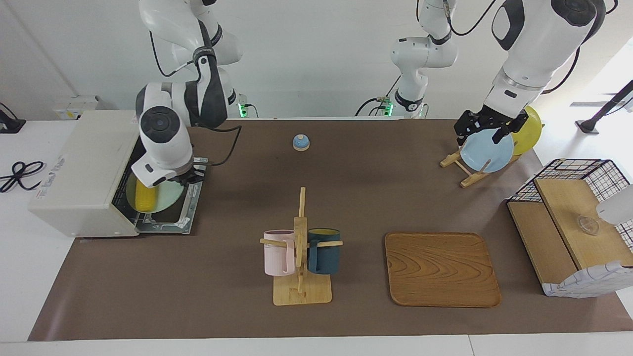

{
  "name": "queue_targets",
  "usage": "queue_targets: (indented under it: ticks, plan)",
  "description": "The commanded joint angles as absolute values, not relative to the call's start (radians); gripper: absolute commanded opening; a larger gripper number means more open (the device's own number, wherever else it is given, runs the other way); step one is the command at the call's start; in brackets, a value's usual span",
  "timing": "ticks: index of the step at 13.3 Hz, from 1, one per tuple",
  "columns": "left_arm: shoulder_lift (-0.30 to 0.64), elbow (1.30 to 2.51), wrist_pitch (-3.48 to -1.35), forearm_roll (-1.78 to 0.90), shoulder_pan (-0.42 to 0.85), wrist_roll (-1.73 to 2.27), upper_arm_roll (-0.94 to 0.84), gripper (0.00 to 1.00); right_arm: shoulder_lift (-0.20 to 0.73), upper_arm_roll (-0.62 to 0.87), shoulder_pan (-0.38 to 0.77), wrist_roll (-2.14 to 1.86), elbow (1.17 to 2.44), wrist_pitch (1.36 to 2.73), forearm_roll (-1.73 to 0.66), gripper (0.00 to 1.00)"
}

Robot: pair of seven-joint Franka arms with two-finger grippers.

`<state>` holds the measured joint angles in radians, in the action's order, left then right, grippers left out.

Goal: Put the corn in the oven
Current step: 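Carry the corn with the right gripper into the open oven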

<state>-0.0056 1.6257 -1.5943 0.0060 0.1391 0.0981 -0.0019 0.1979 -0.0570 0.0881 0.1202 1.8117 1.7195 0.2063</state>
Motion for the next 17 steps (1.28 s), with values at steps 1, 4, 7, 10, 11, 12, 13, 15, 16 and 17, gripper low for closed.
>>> queue_targets:
  ticks: [1,4,7,10,11,12,13,15,16,17]
  plan:
    - [-0.008,1.626,-1.626,0.02,0.143,0.089,-0.002,1.0,0.146,-0.04,-0.007,0.035,1.893,1.749,0.225,0.0]
    - [-0.009,1.631,-1.643,0.018,0.143,0.09,-0.002,1.0,0.124,-0.04,-0.02,0.035,1.962,1.819,0.225,0.0]
    - [-0.011,1.632,-1.64,0.018,0.143,0.091,-0.002,1.0,0.109,-0.038,-0.037,0.037,2.017,1.868,0.221,0.0]
    - [-0.011,1.632,-1.637,0.018,0.143,0.086,-0.002,1.0,0.095,-0.038,-0.06,0.031,2.066,1.926,0.216,0.0]
    - [-0.011,1.632,-1.632,0.018,0.143,0.084,-0.002,1.0,0.091,-0.038,-0.061,0.032,2.083,1.946,0.215,0.0]
    - [-0.012,1.632,-1.628,0.02,0.138,0.084,0.002,1.0,0.089,-0.038,-0.061,0.032,2.088,1.953,0.215,0.0]
    - [-0.011,1.632,-1.628,0.02,0.134,0.083,0.002,1.0,0.089,-0.038,-0.06,0.034,2.088,1.954,0.213,0.0]
    - [-0.012,1.632,-1.628,0.02,0.114,0.08,0.002,1.0,0.089,-0.038,-0.06,0.034,2.088,1.956,0.213,0.07]
    - [-0.012,1.632,-1.628,0.02,0.112,0.08,0.003,1.0,0.09,-0.037,-0.06,0.035,2.088,1.956,0.212,0.13]
    - [-0.012,1.632,-1.628,0.02,0.112,0.08,0.003,1.0,0.091,-0.037,-0.06,0.035,2.086,1.956,0.21,0.18]
